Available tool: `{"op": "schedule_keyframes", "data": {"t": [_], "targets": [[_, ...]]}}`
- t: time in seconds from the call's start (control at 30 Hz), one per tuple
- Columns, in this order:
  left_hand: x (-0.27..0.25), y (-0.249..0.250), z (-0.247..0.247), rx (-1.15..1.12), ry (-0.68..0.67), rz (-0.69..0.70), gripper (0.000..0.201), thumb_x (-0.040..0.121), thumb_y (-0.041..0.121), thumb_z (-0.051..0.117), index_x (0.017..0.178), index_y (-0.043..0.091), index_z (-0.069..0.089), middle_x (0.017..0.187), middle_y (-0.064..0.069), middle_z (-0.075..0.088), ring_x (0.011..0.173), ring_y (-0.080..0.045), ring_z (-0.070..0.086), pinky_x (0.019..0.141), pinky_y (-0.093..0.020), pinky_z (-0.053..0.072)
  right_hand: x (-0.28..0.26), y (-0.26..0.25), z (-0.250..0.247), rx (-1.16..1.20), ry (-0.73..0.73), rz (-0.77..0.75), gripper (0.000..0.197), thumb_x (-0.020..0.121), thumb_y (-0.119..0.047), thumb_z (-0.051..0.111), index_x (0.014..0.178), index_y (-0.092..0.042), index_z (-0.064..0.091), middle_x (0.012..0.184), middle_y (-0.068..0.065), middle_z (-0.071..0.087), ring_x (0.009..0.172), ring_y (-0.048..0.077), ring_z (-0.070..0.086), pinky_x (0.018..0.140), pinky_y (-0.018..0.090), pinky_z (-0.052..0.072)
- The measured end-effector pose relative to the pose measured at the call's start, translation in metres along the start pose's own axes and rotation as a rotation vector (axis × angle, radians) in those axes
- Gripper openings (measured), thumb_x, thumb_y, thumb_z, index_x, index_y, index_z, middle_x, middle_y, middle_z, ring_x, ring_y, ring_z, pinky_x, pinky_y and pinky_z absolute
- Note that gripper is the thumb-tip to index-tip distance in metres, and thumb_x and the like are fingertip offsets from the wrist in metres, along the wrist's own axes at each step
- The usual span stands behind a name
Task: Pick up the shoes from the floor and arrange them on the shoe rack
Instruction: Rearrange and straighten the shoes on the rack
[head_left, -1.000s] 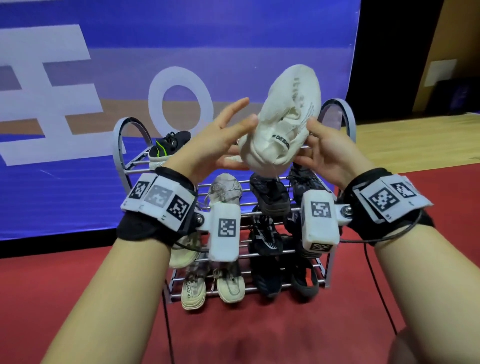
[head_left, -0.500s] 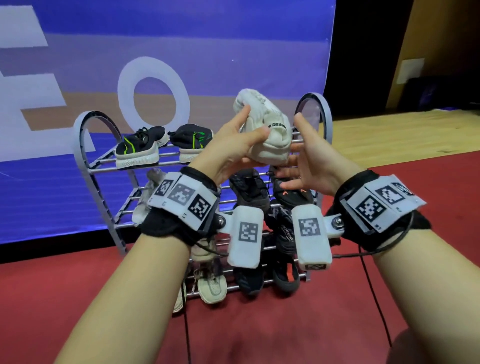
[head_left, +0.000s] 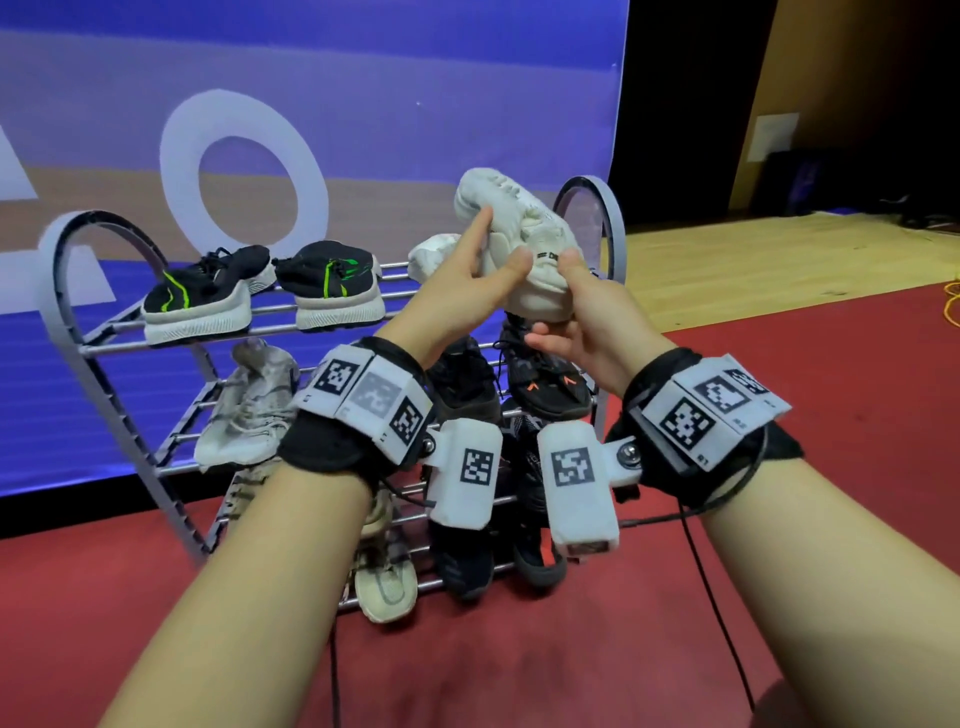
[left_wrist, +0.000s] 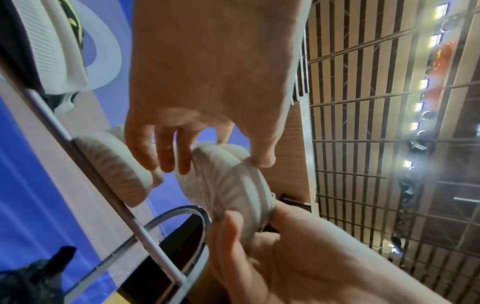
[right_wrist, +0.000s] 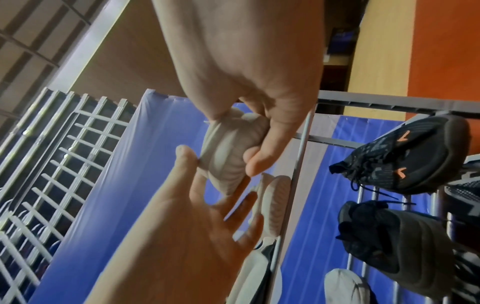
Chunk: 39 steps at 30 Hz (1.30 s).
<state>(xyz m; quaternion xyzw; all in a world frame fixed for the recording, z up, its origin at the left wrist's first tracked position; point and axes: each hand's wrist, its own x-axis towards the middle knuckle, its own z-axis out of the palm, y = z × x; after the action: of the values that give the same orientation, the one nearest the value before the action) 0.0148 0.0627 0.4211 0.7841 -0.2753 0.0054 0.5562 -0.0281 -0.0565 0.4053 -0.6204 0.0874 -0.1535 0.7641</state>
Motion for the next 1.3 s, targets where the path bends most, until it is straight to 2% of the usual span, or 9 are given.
{"op": "schedule_keyframes", "data": {"t": [0.13, 0.33, 0.47, 0.53, 0.67, 0.8, 0.93, 1.1, 1.3], "targets": [[0.013, -0.015, -0.010, 0.352, 0.223, -0.060, 0.069, 0.082, 0.054, 0.055, 0.143, 0.029, 0.033, 0.144, -0.008, 0.029, 0.137, -0.027, 0.026, 0.115, -0.039, 0.023, 0.025, -0.001, -0.013, -0.103, 0.100, -0.024, 0.037, 0.099, -0.042, 0.040, 0.107, -0.009, 0.053, 0.074, 0.005, 0.054, 0.044, 0.011, 0.052, 0.040, 0.019, 0.050], [0.020, -0.052, -0.030, 0.533, 0.249, -0.001, 0.063, 0.090, 0.036, 0.056, 0.144, 0.017, 0.031, 0.146, -0.010, 0.034, 0.137, -0.027, 0.028, 0.112, -0.035, 0.022, 0.061, 0.002, -0.029, -0.154, 0.116, -0.030, 0.036, 0.098, -0.044, 0.041, 0.107, -0.011, 0.052, 0.073, 0.004, 0.052, 0.050, 0.012, 0.051, 0.045, 0.022, 0.054], [0.026, -0.062, -0.031, 0.448, 0.245, 0.116, 0.065, 0.090, 0.026, 0.060, 0.144, 0.012, 0.028, 0.145, -0.006, 0.038, 0.132, -0.015, 0.034, 0.088, -0.006, 0.020, 0.079, 0.008, -0.026, -0.155, 0.129, -0.008, 0.035, 0.097, -0.045, 0.042, 0.088, -0.014, 0.053, 0.069, 0.003, 0.050, 0.050, 0.012, 0.050, 0.043, 0.021, 0.053], [0.030, -0.065, -0.028, 0.345, 0.250, 0.089, 0.065, 0.090, 0.025, 0.060, 0.144, 0.012, 0.027, 0.140, -0.001, 0.040, 0.123, -0.007, 0.037, 0.081, -0.002, 0.020, 0.086, 0.015, -0.024, -0.164, 0.132, 0.025, 0.034, 0.098, -0.044, 0.041, 0.097, -0.012, 0.052, 0.070, 0.004, 0.049, 0.051, 0.014, 0.048, 0.040, 0.020, 0.051], [0.036, -0.071, -0.019, 0.254, 0.252, 0.048, 0.062, 0.090, 0.029, 0.060, 0.142, 0.017, 0.029, 0.119, 0.013, 0.046, 0.109, -0.003, 0.045, 0.080, -0.005, 0.028, 0.097, 0.023, -0.024, -0.149, 0.140, 0.008, 0.033, 0.099, -0.037, 0.035, 0.121, -0.015, 0.046, 0.077, 0.003, 0.048, 0.048, 0.015, 0.046, 0.040, 0.022, 0.050], [0.040, -0.073, -0.015, 0.296, 0.252, 0.020, 0.061, 0.090, 0.038, 0.057, 0.142, 0.023, 0.029, 0.113, 0.014, 0.050, 0.112, -0.013, 0.052, 0.090, -0.022, 0.037, 0.101, 0.021, -0.027, -0.115, 0.143, 0.025, 0.030, 0.100, -0.040, 0.034, 0.115, -0.018, 0.048, 0.079, 0.003, 0.051, 0.050, 0.015, 0.047, 0.043, 0.023, 0.053], [0.044, -0.075, -0.012, 0.322, 0.287, 0.001, 0.050, 0.091, 0.037, 0.055, 0.133, 0.018, 0.035, 0.109, 0.003, 0.052, 0.103, -0.020, 0.053, 0.081, -0.028, 0.039, 0.100, 0.020, -0.028, -0.106, 0.182, 0.034, 0.029, 0.099, -0.040, 0.036, 0.110, -0.016, 0.049, 0.077, 0.003, 0.051, 0.051, 0.015, 0.048, 0.042, 0.022, 0.054], [0.046, -0.082, -0.005, 0.227, 0.434, 0.063, 0.026, 0.090, 0.027, 0.057, 0.105, 0.019, 0.037, 0.102, 0.002, 0.047, 0.089, -0.017, 0.045, 0.074, -0.025, 0.033, 0.098, 0.019, -0.028, -0.097, 0.200, 0.045, 0.030, 0.099, -0.041, 0.038, 0.111, -0.016, 0.051, 0.077, 0.003, 0.053, 0.050, 0.014, 0.049, 0.043, 0.023, 0.055], [0.042, -0.085, 0.002, 0.264, 0.531, 0.123, 0.029, 0.090, 0.023, 0.057, 0.111, 0.008, 0.043, 0.109, 0.000, 0.042, 0.093, -0.013, 0.041, 0.072, -0.016, 0.027, 0.099, 0.019, -0.030, -0.106, 0.182, 0.049, 0.039, 0.099, -0.042, 0.038, 0.125, -0.016, 0.052, 0.077, 0.002, 0.053, 0.052, 0.014, 0.049, 0.045, 0.022, 0.056]]}}
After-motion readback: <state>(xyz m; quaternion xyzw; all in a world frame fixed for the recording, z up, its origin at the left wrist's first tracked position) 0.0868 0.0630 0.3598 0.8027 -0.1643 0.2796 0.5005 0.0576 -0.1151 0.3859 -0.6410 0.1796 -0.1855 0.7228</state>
